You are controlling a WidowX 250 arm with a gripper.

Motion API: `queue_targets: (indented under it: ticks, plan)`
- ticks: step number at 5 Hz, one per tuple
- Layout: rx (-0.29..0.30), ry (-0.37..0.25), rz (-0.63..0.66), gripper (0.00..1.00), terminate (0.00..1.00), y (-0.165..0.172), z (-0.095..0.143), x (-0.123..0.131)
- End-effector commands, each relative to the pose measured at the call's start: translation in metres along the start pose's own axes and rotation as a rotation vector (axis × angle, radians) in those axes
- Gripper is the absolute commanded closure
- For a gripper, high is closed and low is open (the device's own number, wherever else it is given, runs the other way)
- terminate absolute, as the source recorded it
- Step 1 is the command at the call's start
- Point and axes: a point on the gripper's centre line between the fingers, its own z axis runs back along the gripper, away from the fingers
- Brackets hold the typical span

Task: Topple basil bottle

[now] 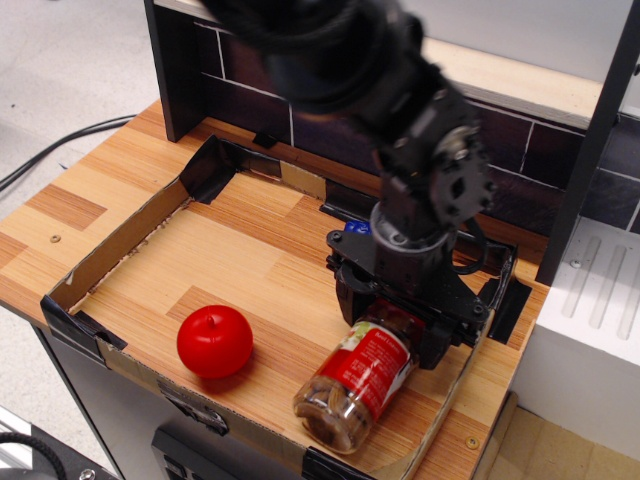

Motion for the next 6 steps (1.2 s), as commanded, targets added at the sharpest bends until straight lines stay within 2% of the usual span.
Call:
queue_targets:
  ticks: [1, 2, 4, 5, 6]
  plan:
    - [-0.037, 0.059, 0.051, 0.0, 0.0, 0.006, 0.014, 0.006]
    - [-0.035, 0.041, 0.081, 0.0, 0.0, 0.008, 0.029, 0.008]
    - [-0.03, -0.02, 0.134, 0.0, 0.0, 0.015, 0.074, 0.012]
    - [-0.03, -0.02, 0.134, 0.0, 0.0, 0.015, 0.074, 0.012]
    - [-0.03, -0.02, 0.134, 0.0, 1.0, 0.015, 0.074, 0.012]
